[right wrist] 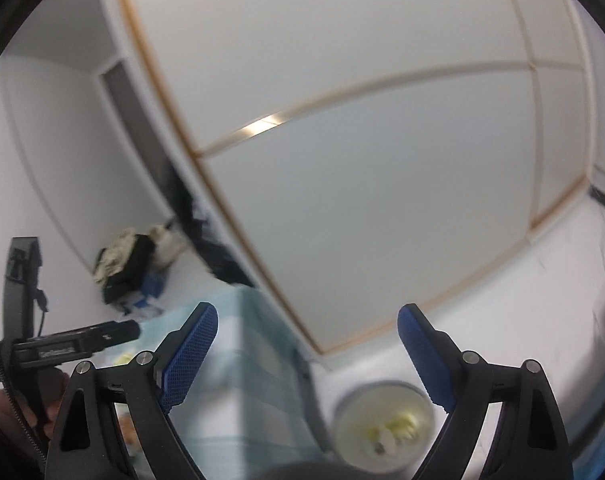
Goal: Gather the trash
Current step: 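Move both open tools back over the checked table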
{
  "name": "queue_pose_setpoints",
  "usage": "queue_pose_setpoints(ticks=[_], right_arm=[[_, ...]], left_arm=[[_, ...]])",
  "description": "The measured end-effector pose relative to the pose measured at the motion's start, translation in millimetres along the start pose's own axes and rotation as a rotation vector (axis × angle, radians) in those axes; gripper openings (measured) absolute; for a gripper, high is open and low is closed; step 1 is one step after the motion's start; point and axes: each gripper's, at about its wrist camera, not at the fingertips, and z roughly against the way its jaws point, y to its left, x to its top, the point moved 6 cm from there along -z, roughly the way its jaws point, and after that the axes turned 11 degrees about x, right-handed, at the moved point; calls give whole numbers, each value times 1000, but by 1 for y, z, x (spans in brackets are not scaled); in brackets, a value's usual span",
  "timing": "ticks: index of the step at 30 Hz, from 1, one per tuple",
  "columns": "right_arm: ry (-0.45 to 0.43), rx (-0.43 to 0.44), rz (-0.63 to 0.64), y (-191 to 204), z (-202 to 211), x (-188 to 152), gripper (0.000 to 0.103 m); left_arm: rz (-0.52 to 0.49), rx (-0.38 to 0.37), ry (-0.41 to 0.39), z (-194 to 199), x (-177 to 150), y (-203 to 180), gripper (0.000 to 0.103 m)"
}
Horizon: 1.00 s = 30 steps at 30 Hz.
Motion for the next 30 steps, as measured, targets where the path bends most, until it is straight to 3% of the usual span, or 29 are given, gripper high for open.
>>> queue_pose_setpoints(ticks=[11, 14, 17, 23, 30], right_arm=[[34, 236, 168, 164, -47, -11, 96], [64, 267, 213, 195, -62, -21, 96], [82, 285, 249, 220, -75, -34, 96], [127, 308, 332, 261, -95, -66, 96], [219, 314, 393, 280, -117, -116, 96]], left_arm=[[189, 56, -96, 54, -13, 118, 82], [229, 113, -142, 61, -20, 153, 82], [258, 155, -166, 65, -28, 178, 82], [304, 165, -196, 55, -54, 214, 82], [330, 145, -178, 44, -85, 234, 82]])
